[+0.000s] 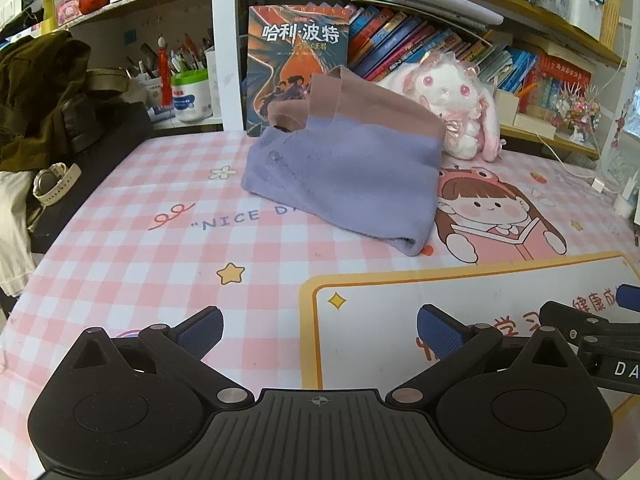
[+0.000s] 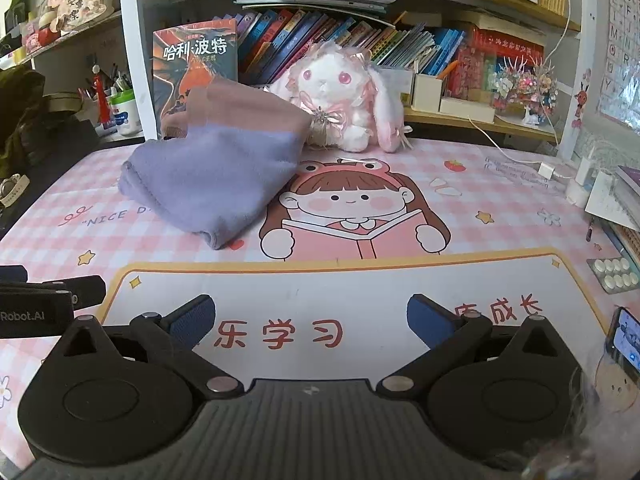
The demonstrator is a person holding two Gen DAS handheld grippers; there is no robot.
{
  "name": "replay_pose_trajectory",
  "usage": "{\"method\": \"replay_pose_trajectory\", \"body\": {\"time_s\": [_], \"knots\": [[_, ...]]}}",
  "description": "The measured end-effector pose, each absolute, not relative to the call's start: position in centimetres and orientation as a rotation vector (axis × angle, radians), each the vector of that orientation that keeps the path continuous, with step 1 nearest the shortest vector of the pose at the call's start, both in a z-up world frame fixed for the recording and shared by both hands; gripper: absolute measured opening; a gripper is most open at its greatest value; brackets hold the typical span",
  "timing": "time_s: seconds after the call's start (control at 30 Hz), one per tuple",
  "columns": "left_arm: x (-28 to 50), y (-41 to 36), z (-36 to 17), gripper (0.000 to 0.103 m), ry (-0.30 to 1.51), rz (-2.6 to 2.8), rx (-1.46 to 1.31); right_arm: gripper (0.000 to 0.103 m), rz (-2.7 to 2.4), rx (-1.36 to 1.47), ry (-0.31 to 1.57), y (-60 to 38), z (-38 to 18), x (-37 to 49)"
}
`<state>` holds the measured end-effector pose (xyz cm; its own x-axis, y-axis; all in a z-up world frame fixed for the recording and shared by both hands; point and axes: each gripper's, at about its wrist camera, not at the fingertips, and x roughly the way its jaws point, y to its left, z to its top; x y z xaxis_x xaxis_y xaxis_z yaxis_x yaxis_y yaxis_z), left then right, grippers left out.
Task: Fold clothes
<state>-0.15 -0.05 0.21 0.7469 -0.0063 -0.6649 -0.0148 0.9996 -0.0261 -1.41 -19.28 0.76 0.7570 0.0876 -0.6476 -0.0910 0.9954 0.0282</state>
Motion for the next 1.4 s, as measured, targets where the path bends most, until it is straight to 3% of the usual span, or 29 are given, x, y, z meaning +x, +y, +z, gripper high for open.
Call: {"method": "replay_pose_trajectory", "body": {"time_s": [1.4], "knots": [[0.7, -0.1, -0.1, 0.103, 0.802, 0.011, -0.018, 0.103, 0.116, 0.029, 0.747, -19.3, 0.4, -0.4]]}}
